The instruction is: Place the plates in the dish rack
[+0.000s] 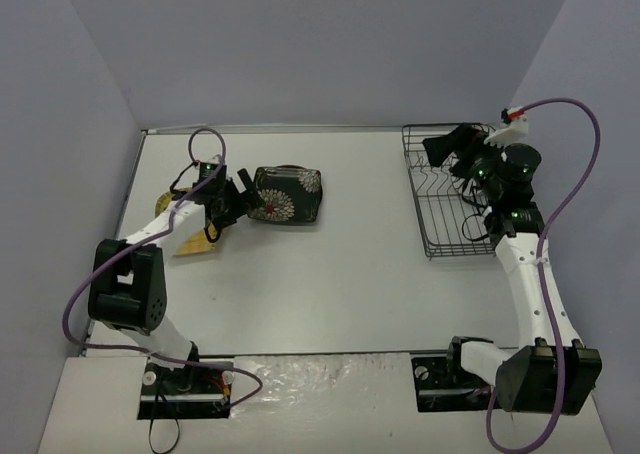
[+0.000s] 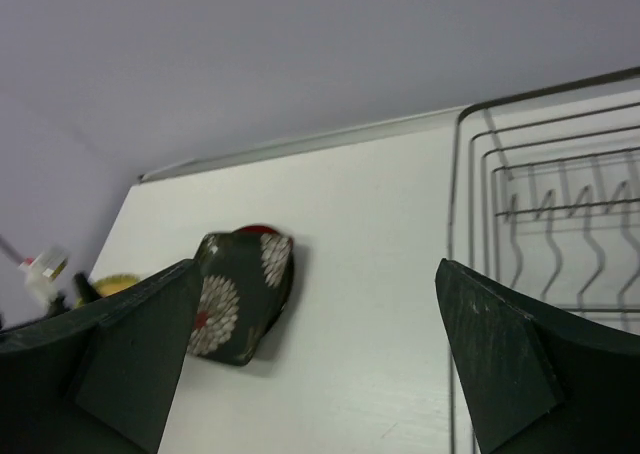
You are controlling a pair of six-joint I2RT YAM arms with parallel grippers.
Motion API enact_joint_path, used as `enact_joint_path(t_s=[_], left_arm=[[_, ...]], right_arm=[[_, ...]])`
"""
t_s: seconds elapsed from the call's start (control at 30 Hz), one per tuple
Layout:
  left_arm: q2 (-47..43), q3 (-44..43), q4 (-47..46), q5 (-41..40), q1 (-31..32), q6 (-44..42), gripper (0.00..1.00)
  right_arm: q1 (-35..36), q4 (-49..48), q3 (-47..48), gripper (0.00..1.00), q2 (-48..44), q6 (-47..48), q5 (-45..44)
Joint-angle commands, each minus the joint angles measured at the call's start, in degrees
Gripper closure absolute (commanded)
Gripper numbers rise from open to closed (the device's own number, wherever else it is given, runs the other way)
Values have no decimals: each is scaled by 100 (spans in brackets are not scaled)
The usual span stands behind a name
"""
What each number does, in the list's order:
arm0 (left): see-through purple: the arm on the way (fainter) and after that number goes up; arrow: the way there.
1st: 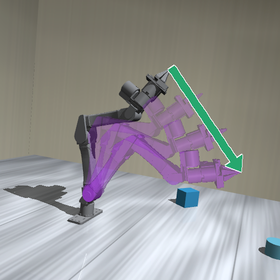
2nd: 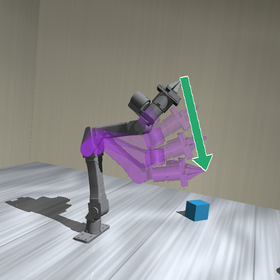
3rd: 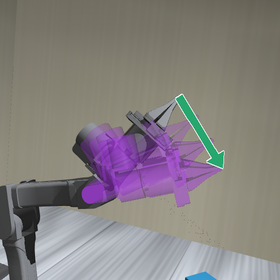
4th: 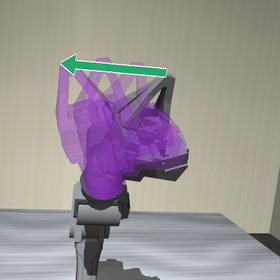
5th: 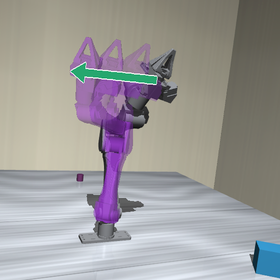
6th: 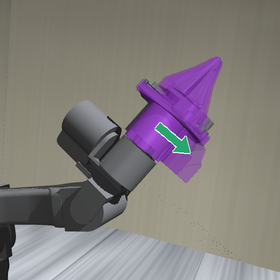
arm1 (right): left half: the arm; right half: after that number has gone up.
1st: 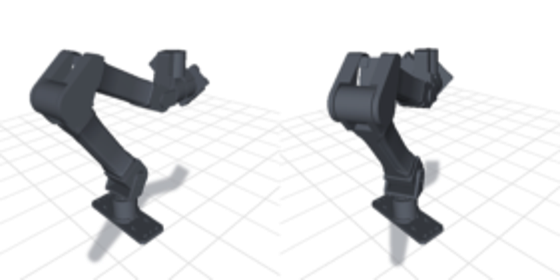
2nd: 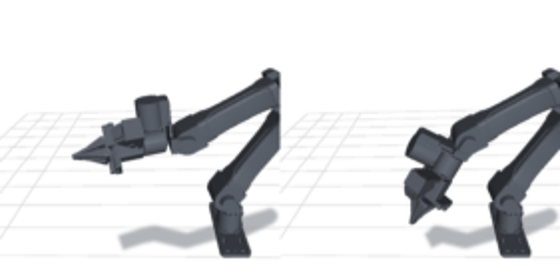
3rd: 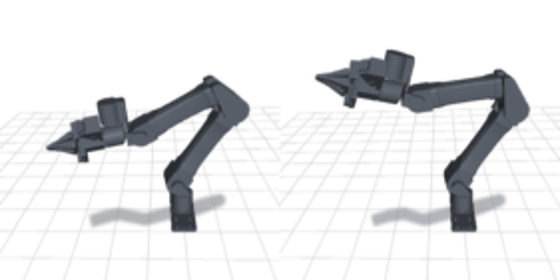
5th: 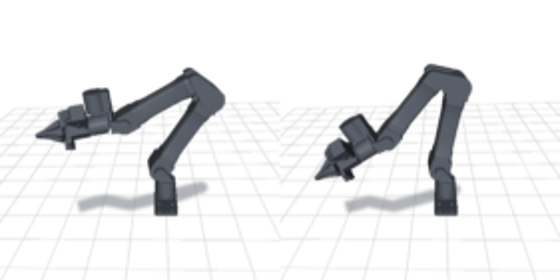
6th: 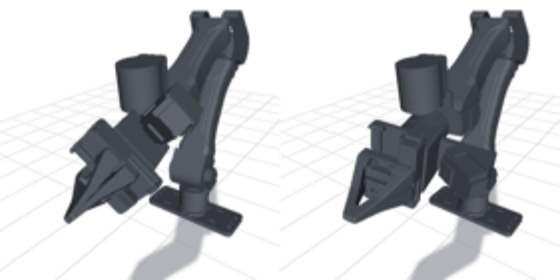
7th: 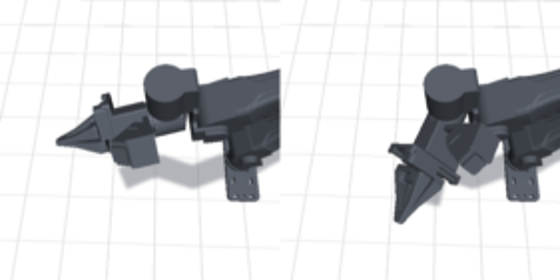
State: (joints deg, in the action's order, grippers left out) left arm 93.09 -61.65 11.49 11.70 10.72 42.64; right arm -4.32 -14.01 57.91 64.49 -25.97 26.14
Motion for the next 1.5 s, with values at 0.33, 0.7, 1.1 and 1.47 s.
enact_joint_path(t_s=[0.33, 0.7, 1.1, 1.47], left_arm=[[1281, -702, -1193, 936, -239, 291, 17], [1407, -378, -1555, 1161, -244, 523, 42], [1142, -107, -1563, 1136, -246, 561, 78], [520, 90, -1395, 1268, -277, 616, 89]], right_arm=[[281, -418, -764, 0, -929, -101, 1024], [348, -316, -789, 0, -1037, -59, 1060], [397, -249, -927, 0, -1105, 54, 1014], [613, -232, -891, 0, -1004, 33, 1000]])
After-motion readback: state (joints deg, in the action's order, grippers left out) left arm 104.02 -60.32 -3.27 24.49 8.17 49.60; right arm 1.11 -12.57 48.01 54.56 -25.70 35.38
